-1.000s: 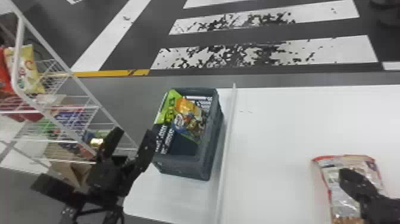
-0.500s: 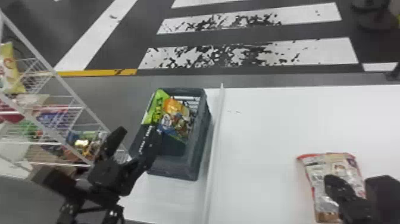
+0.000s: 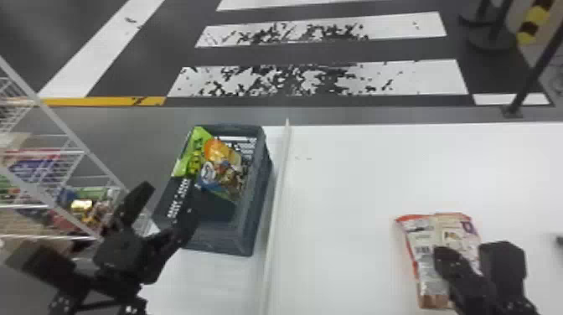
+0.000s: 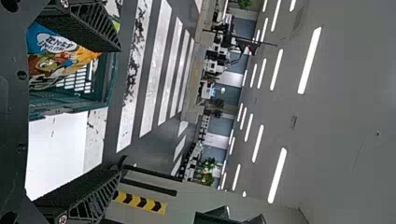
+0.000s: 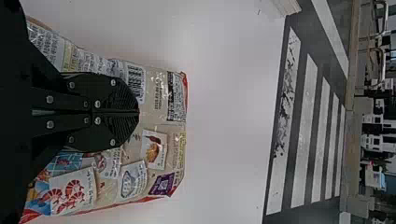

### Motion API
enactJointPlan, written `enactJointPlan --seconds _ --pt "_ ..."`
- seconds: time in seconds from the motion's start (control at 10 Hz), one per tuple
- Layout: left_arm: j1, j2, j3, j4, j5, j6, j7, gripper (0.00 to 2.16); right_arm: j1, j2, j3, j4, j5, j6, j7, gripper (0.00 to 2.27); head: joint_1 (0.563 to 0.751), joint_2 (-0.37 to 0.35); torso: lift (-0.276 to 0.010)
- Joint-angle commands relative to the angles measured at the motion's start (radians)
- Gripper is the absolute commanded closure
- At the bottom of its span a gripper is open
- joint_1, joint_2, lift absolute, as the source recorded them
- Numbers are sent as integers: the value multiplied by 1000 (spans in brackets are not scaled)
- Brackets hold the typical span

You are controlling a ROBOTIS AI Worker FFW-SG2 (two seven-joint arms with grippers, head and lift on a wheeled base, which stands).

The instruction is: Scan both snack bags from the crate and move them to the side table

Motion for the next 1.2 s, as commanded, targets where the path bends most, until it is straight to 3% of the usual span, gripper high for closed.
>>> enactJointPlan --seconds 0.0,0.5,0.8,1.1 --pt "-1 0 0 2 -2 0 -3 60 -5 2 2 5 -2 53 -27 2253 695 172 -29" --pt "-20 0 -14 23 -5 0 -14 60 18 3 -18 -18 -29 197 -168 2253 695 116 -29" --pt "-34 0 -23 40 -9 -3 -15 60 24 5 -16 -50 -29 191 -168 2253 695 88 -29" --pt "-37 0 -25 48 -13 -3 -15 60 69 5 -8 -173 -32 188 -176 2253 695 96 -29"
